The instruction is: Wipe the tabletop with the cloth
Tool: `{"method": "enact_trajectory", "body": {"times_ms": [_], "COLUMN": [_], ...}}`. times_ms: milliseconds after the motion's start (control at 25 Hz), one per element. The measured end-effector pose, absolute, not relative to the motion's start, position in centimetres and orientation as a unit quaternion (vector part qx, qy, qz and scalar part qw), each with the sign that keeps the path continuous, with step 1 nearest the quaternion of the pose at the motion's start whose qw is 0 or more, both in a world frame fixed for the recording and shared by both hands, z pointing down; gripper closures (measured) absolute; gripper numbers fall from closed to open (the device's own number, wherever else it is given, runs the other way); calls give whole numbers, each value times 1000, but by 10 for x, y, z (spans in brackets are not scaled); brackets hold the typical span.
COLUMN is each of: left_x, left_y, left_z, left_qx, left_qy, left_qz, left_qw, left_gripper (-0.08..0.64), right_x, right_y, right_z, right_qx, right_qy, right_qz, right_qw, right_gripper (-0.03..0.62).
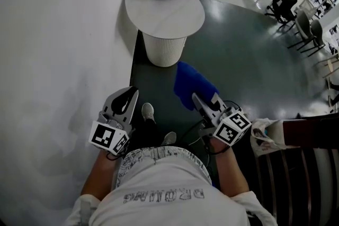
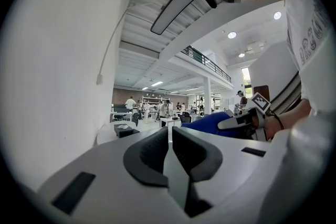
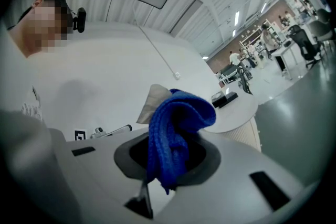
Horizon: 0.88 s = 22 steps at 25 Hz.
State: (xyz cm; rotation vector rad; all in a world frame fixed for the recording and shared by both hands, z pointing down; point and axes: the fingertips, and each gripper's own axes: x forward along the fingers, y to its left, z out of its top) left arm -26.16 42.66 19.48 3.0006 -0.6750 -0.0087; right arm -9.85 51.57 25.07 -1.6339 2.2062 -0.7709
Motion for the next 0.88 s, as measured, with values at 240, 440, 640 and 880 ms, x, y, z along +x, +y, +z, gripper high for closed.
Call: {"method": "enact_trajectory", "body": {"times_ms": [240, 440, 640, 880], "left_x": [-250, -243, -237, -231], "left_y": [392, 359, 324, 283], "left_z": [201, 204, 210, 218], "left_qx": [976, 977, 977, 978], "left_qy": [-215, -210, -206, -202], "left_qz": [-2, -5, -2, 0], "left_qw": [38, 41, 46, 52], "left_gripper": [520, 520, 520, 520], "right_x": [-90, -84, -80, -76], "right_y": [485, 454, 420, 383], "right_z": [254, 257, 261, 268], "right_qx": [-571, -575, -578, -581], "right_qy": [763, 761, 757, 754], "right_qz": [-267, -267, -272, -276], "right_qw": [141, 139, 138, 132], "right_gripper": [517, 516, 516, 516]}}
